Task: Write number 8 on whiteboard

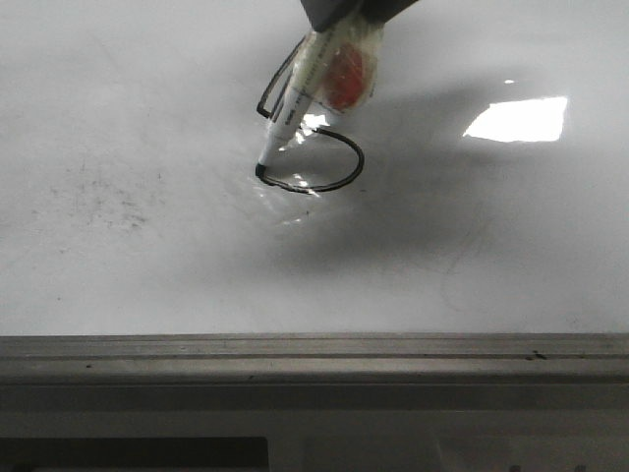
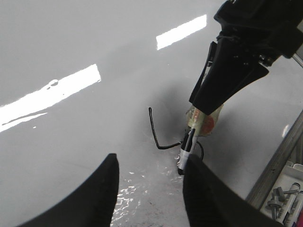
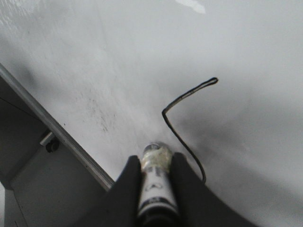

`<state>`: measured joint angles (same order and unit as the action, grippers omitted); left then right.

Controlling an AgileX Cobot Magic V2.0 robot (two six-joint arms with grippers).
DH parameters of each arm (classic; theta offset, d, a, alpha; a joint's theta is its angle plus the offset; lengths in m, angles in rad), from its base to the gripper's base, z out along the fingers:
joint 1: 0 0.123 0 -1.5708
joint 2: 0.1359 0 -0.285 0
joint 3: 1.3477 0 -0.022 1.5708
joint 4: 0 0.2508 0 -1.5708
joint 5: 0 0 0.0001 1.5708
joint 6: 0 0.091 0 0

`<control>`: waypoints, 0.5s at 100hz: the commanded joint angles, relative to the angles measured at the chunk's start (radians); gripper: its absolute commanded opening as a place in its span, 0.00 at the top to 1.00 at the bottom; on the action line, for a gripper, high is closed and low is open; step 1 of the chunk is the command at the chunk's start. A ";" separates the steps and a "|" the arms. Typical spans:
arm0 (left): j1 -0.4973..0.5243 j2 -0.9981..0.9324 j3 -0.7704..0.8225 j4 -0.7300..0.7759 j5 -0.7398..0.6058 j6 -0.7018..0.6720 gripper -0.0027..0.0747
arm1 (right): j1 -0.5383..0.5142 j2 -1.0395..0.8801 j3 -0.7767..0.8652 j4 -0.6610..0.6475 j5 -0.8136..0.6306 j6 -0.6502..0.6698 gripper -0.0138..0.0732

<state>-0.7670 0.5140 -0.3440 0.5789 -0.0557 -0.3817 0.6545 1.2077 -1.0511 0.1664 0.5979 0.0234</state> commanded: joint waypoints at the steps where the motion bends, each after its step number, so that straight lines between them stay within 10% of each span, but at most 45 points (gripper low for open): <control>1: -0.001 0.003 -0.025 -0.018 -0.070 -0.012 0.59 | -0.036 -0.033 -0.042 -0.092 -0.078 0.004 0.90; 50: -0.001 0.003 -0.025 -0.020 -0.070 -0.012 0.59 | -0.032 -0.068 -0.042 -0.104 -0.166 0.013 0.90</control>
<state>-0.7670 0.5140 -0.3440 0.5746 -0.0557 -0.3817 0.5970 1.1450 -1.0631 0.0988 0.4870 0.0434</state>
